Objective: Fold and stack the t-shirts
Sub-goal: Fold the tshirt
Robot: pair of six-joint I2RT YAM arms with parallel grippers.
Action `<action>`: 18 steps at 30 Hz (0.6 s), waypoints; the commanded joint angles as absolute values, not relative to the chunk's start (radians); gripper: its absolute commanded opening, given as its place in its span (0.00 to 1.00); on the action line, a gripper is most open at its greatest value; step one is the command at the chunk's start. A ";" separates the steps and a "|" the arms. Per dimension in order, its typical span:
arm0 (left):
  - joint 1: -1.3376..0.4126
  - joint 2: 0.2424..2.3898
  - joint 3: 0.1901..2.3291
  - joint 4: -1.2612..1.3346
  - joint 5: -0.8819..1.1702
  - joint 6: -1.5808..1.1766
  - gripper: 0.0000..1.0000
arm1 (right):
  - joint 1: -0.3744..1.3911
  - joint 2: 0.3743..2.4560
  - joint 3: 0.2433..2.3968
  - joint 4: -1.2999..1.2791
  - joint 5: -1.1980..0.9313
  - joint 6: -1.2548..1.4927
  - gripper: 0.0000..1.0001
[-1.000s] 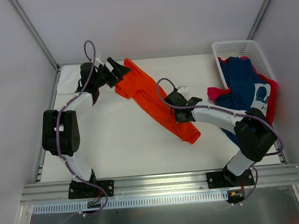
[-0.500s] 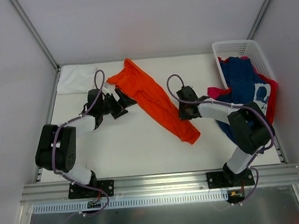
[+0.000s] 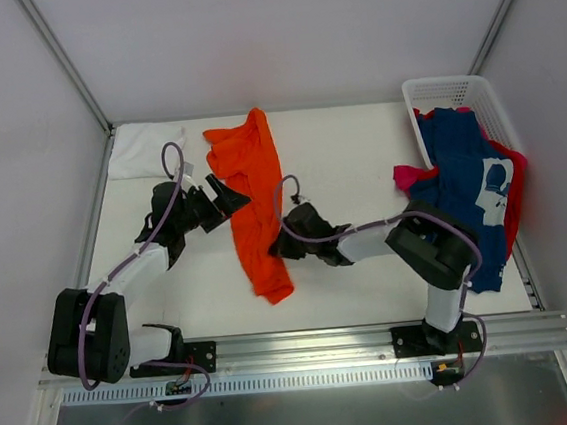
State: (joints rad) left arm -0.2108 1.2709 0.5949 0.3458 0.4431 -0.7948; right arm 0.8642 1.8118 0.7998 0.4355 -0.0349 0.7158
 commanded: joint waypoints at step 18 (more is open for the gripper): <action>-0.219 1.034 0.629 0.094 0.370 -0.624 0.99 | 1.063 1.915 0.954 0.054 0.153 0.772 0.00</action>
State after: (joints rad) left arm -0.2108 1.0515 0.6083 0.1062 0.3801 -0.6590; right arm 1.0771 1.9354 1.0245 0.2768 0.0307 0.8036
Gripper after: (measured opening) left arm 0.990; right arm 0.008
